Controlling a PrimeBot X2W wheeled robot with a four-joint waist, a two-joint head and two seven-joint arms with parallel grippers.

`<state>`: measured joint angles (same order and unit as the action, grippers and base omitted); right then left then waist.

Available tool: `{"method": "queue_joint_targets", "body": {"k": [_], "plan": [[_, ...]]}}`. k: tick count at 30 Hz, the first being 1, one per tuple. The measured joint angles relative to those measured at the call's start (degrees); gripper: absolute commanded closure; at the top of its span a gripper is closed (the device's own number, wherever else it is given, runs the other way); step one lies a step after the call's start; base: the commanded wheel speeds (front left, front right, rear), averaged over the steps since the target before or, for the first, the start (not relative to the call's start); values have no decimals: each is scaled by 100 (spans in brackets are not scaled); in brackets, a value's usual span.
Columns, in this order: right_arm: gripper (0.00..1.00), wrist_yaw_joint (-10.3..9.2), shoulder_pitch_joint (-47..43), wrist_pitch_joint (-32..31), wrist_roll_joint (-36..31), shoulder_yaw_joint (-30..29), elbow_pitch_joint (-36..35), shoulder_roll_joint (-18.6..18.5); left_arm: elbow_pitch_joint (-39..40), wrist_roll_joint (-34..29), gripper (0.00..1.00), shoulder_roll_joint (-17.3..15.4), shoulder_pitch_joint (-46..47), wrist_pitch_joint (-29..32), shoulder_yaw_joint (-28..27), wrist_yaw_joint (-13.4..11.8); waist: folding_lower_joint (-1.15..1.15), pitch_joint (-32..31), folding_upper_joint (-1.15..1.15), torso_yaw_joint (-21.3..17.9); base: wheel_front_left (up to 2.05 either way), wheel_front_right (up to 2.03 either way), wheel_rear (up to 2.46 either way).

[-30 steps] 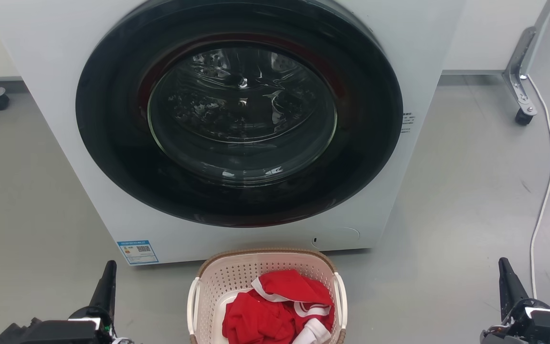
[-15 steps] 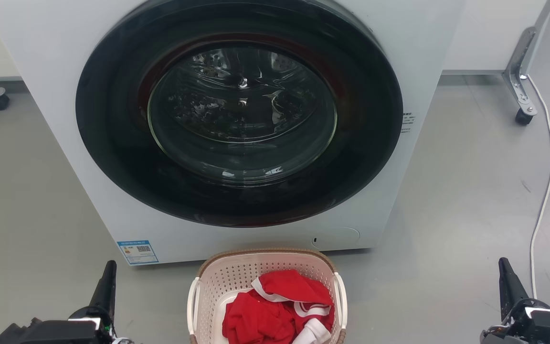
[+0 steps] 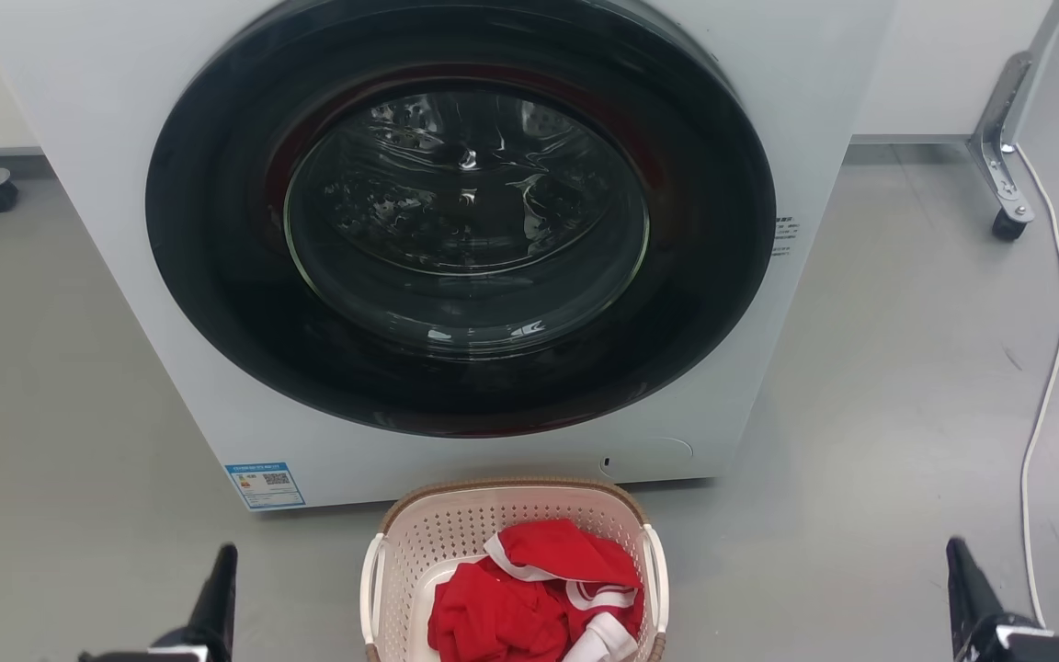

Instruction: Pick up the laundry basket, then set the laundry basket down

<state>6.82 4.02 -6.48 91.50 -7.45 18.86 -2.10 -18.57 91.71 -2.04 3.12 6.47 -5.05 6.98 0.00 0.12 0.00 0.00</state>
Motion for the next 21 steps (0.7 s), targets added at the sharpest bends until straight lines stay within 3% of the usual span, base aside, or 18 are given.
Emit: {"method": "queue_joint_targets", "body": {"k": [11, 12, 21], "plan": [[0, -3, -276, 154, -35, 203, 199, 96, -188, -64, 0, 63, -280, -160, 229, -4, 0, -1, 0, -2, 0, 0, 0], [0, -127, -277, 314, -358, 364, 49, 93, -45, -394, 0, 58, -278, -312, 391, -96, 0, -2, 0, -3, 0, 0, 0], [0, -310, -276, 512, -1218, 662, -138, 91, 129, -1092, 0, 49, -261, -515, 606, -234, 0, -6, 0, 3, 0, 0, 0]]}}
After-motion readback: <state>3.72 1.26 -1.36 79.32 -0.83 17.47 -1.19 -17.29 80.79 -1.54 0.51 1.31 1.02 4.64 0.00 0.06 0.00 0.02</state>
